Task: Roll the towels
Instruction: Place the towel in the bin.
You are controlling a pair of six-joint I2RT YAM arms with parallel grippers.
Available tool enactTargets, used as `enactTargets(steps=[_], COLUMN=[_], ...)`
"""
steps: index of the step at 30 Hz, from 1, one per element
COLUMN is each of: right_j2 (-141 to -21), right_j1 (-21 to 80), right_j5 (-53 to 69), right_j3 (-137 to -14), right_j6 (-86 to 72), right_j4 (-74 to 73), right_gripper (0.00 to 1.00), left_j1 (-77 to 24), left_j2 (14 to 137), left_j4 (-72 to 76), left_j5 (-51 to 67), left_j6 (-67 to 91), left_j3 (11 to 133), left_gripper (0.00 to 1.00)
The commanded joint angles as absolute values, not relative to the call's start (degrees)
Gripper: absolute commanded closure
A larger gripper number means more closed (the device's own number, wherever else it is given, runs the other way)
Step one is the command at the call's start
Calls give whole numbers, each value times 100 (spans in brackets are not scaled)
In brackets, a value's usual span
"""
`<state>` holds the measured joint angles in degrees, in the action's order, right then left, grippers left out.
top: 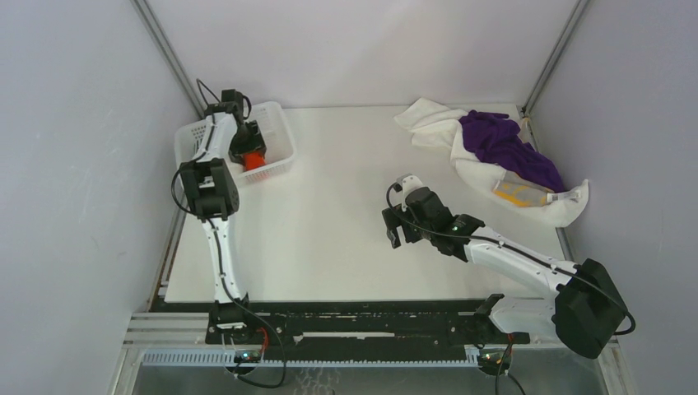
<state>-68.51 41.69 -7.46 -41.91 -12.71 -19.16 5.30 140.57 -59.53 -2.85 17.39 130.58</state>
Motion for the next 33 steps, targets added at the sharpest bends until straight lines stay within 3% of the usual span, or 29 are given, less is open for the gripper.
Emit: enactTargets(steps=[1, 10, 17, 21, 24, 29, 33], right_j2=[-6686, -6401, -6013, -5689, -5417, -5382, -5575], right_j1=[4131, 4131, 4029, 4019, 3987, 3466, 2705], right_j5=[-743, -930, -1529, -2377, -3046, -3156, -2777], right_j3=[-4192, -4207, -4552, -4701, -4712, -5073, -5351], right_j6=[-1292, -1310, -1340, -1290, -1210, -1143, -1316], right_j4=[-1850, -1836, -2017, -1969, -1840, -2108, -2402], right_gripper=[17, 16, 14, 11, 0, 0, 3], left_j1=[552, 500, -15, -579, -841, -873, -874], left_j2=[13333, 12784, 11560, 10162, 8956, 6898, 5491], left_j4=[-6038, -6310, -6628, -6368, -5967, -5152, -4753], left_j5=[-440, -449, -583, -956, -1108, -1029, -992], left_j6=[1853, 1990, 1877, 1813, 1818, 1815, 1682], left_j3=[13202, 13103, 12573, 11420, 10288, 8478, 7401], left_gripper=[28, 25, 23, 21, 20, 15, 2])
